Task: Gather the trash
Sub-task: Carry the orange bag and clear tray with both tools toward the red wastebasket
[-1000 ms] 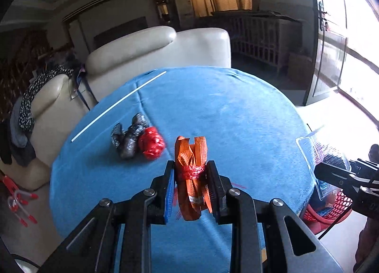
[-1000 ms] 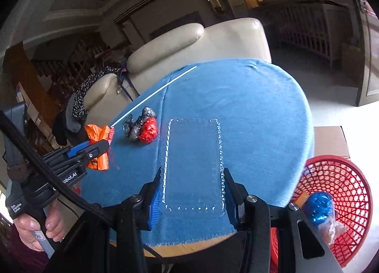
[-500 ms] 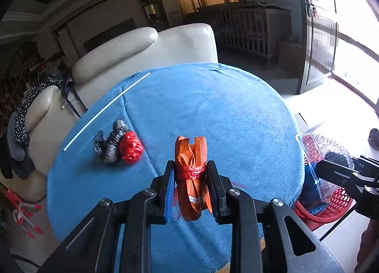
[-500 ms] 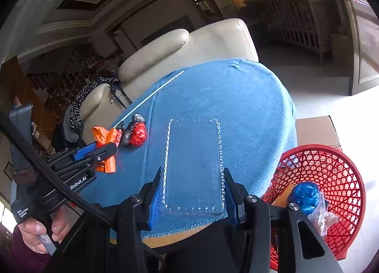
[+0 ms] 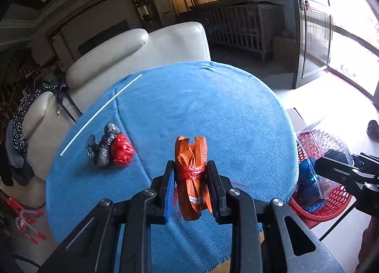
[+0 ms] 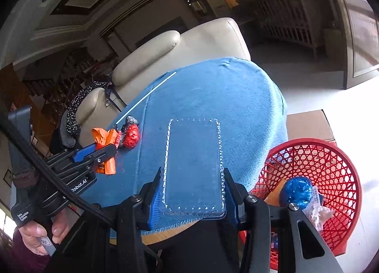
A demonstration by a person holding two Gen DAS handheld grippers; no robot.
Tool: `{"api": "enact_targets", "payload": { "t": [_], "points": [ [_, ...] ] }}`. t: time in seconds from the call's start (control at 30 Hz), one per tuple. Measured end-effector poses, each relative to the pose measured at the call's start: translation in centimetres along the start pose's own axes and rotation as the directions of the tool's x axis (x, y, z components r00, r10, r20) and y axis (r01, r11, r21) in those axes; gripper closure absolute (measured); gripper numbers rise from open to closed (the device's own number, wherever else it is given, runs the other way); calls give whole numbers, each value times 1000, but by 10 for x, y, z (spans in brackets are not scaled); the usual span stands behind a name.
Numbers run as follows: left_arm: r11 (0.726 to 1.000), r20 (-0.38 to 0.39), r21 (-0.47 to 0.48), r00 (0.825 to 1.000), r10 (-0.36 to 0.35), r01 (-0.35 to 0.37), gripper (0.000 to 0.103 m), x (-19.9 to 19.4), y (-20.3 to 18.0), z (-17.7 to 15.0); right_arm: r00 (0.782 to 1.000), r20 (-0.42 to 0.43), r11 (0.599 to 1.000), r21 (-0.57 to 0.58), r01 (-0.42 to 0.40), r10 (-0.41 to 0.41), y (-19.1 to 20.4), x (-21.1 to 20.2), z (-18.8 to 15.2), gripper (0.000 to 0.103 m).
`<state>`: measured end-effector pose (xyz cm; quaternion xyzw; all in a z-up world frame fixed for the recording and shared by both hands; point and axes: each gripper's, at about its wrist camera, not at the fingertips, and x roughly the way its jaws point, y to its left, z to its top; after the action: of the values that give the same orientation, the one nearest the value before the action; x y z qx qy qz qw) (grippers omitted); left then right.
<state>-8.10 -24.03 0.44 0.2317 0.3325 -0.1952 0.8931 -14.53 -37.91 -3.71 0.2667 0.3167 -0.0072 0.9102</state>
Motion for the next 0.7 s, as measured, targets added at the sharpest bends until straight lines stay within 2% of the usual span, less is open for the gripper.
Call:
{"api": "enact_targets", "payload": {
  "t": [0.7],
  "points": [
    [1000,-5,28,1000,1,-1,76,4,-7,-2,1000,-10,999,32,6,-5,-12,-3,-4,55]
  ]
}}
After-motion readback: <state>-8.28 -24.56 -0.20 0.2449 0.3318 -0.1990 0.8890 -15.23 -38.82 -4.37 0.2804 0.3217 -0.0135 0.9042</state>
